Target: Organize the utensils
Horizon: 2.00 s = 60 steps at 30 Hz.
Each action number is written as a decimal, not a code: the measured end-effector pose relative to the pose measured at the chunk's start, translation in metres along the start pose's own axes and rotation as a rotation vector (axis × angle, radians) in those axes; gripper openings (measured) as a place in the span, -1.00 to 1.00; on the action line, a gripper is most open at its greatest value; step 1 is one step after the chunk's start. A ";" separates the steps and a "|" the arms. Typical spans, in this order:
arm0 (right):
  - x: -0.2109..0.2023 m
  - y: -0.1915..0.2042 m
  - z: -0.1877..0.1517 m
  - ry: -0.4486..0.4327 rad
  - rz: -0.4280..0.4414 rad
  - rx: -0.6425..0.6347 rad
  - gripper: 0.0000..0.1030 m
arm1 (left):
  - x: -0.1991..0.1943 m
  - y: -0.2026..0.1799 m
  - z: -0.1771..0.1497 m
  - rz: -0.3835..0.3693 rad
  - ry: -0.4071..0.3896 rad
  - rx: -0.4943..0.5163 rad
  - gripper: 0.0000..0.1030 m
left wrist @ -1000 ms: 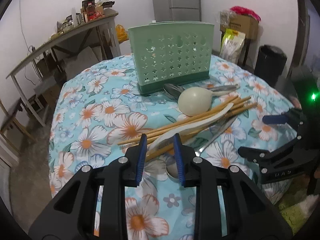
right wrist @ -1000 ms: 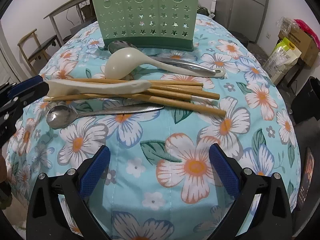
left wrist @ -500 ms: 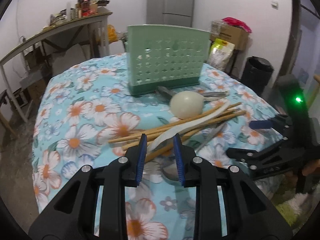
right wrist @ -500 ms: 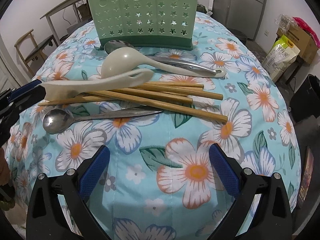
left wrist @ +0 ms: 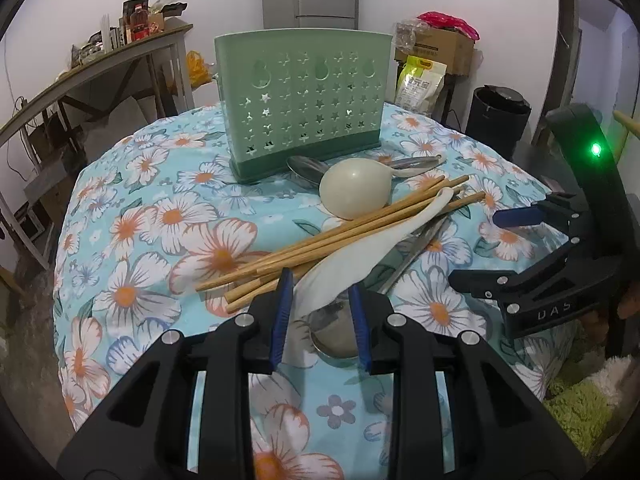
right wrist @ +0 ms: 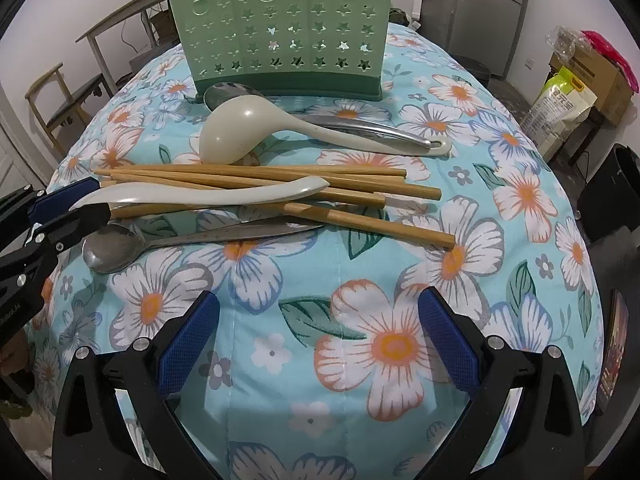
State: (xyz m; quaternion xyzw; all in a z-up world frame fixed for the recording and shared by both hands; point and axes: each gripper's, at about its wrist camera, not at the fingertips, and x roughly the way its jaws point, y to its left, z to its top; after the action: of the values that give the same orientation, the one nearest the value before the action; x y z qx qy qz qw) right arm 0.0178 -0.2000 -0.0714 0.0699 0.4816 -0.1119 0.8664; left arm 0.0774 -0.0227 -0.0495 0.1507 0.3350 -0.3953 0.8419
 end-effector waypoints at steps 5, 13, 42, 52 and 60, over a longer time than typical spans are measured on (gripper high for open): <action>0.000 -0.001 0.000 -0.004 0.002 0.003 0.88 | 0.001 -0.001 -0.002 0.012 0.001 0.002 -0.51; -0.003 -0.001 -0.004 -0.009 0.001 0.001 0.88 | -0.009 0.003 0.002 0.017 -0.028 -0.028 -0.86; -0.037 0.024 -0.022 -0.170 0.018 -0.171 0.88 | -0.103 0.005 0.034 -0.069 -0.216 -0.340 -1.00; -0.056 0.096 -0.034 -0.309 0.074 -0.552 0.58 | -0.124 0.032 0.035 0.039 -0.263 -0.422 -1.00; -0.043 0.127 -0.035 -0.284 0.034 -0.716 0.18 | -0.123 0.063 0.018 0.092 -0.241 -0.508 -1.00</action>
State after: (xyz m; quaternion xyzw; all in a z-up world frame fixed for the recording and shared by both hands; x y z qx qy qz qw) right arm 0.0004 -0.0643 -0.0517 -0.2454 0.3639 0.0694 0.8958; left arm 0.0768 0.0780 0.0466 -0.0983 0.3136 -0.2750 0.9035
